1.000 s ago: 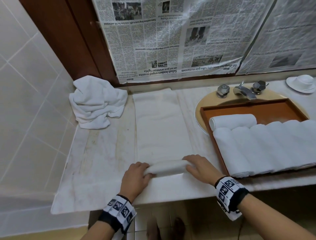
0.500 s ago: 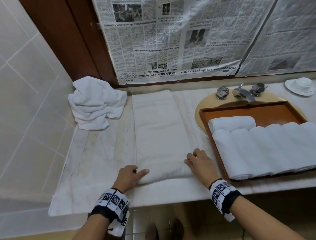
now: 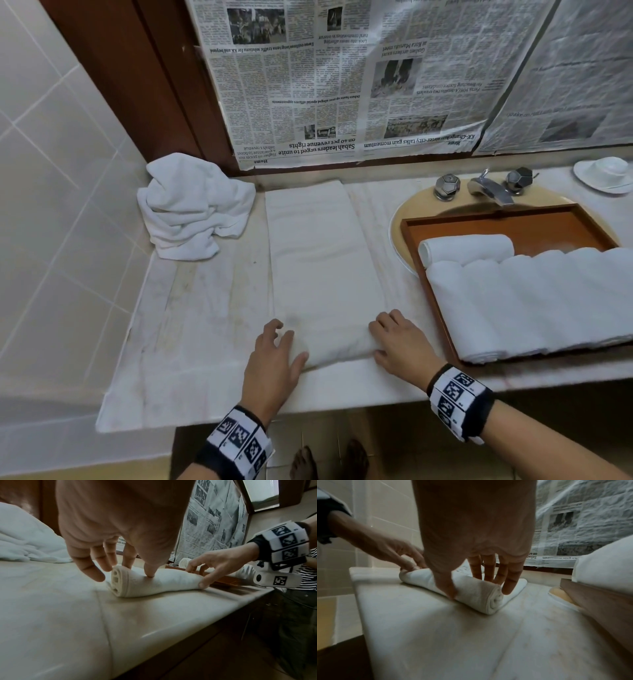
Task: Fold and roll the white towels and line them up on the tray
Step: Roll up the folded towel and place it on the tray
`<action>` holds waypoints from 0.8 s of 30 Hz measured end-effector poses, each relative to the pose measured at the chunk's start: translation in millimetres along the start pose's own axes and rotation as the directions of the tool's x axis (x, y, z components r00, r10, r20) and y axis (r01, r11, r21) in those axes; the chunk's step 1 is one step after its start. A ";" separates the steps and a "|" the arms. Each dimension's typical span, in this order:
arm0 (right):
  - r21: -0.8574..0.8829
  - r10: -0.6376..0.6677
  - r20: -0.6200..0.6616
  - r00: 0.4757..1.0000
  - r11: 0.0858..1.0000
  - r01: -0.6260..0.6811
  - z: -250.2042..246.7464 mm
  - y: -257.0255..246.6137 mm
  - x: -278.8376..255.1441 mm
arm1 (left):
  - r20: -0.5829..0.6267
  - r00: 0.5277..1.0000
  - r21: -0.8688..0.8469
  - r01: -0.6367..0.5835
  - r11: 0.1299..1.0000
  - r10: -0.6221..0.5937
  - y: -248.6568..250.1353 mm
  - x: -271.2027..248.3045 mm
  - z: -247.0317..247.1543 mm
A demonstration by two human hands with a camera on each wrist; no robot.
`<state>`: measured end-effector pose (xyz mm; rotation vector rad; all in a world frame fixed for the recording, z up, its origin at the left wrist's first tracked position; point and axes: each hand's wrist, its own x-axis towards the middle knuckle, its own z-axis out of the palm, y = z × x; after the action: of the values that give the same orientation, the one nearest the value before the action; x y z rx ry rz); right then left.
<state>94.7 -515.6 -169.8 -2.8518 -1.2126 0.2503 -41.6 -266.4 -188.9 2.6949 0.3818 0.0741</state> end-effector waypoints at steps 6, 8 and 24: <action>0.093 0.060 0.053 0.997 0.994 -0.065 -8.8 1.2 13.6 | 0.017 0.982 0.031 -0.190 0.981 0.189 2.9 0.7 -5.6; 0.127 0.082 0.129 0.988 0.987 -0.099 -11.3 3.1 16.6 | 0.055 0.971 0.035 -0.236 0.971 0.234 1.0 -1.3 -3.2; 0.648 0.141 0.033 0.989 0.751 -0.129 1.9 19.9 13.6 | 0.237 0.965 -0.450 0.214 0.867 -0.115 -33.1 26.3 -27.9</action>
<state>117.9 -519.8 -175.3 -2.3050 -0.7081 0.5303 -27.8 -219.1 -177.1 2.1509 0.4623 -0.1415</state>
